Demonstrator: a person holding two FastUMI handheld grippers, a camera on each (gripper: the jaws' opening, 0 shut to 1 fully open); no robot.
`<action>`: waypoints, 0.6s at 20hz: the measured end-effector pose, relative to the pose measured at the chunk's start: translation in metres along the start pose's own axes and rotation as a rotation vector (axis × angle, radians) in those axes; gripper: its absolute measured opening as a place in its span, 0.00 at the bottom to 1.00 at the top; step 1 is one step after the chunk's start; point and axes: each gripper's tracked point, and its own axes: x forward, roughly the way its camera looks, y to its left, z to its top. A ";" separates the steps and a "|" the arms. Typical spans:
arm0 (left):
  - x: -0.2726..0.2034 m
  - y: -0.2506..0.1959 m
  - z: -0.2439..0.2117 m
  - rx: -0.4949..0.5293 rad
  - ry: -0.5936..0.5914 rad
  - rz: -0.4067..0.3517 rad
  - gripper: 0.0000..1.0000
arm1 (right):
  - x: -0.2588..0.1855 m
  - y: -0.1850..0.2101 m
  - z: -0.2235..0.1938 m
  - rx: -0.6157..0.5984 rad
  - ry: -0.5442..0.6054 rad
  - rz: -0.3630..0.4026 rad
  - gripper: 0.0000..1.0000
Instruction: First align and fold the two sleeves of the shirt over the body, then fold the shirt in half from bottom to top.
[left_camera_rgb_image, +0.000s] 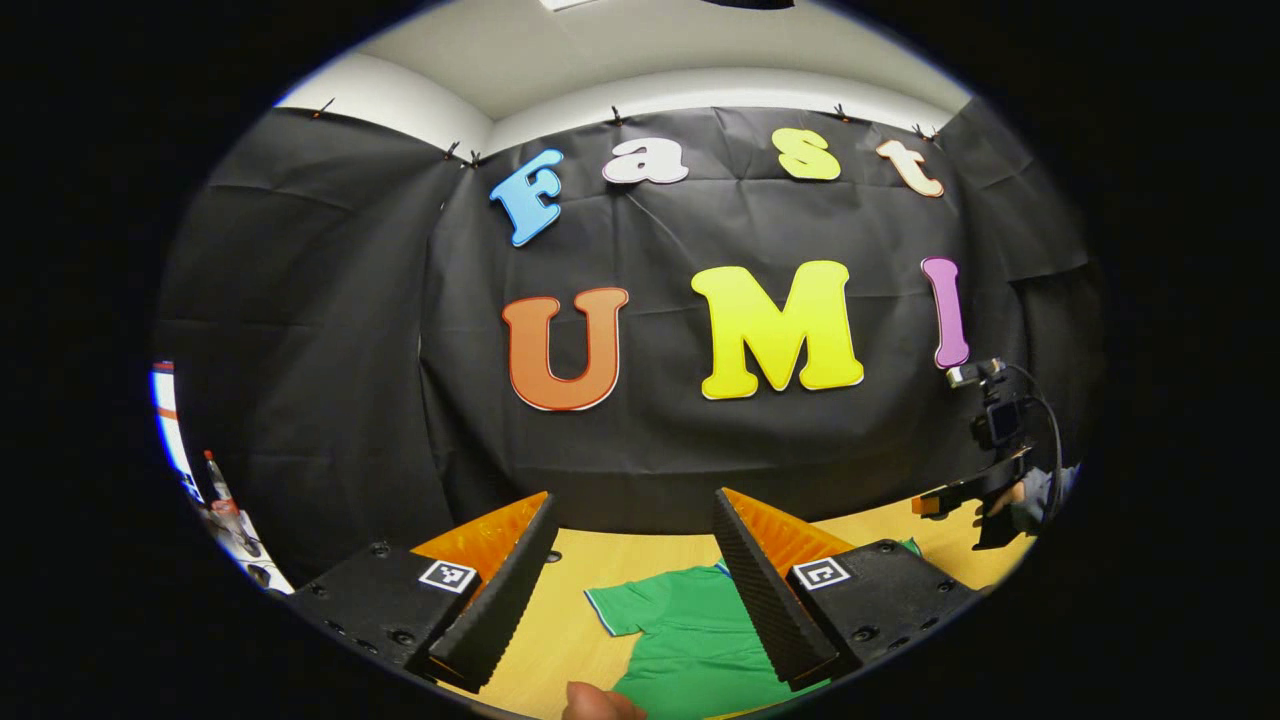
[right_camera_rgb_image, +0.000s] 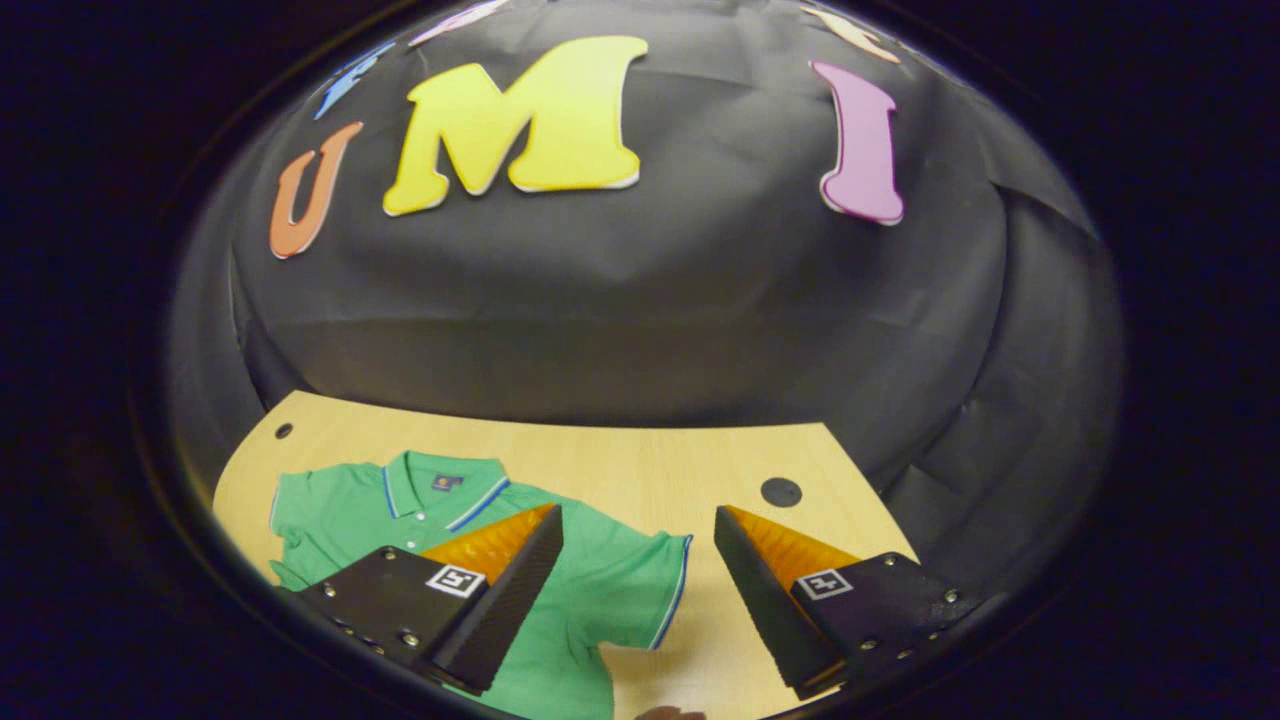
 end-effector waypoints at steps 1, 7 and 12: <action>-0.003 0.003 0.001 0.010 0.000 0.006 0.99 | 0.017 -0.004 -0.009 0.028 0.032 -0.011 0.97; -0.012 0.011 -0.017 0.018 0.071 0.047 0.99 | 0.088 -0.033 -0.058 0.140 0.178 -0.096 0.98; -0.011 0.013 -0.022 0.041 0.102 0.063 0.99 | 0.110 -0.033 -0.076 0.126 0.212 -0.097 0.97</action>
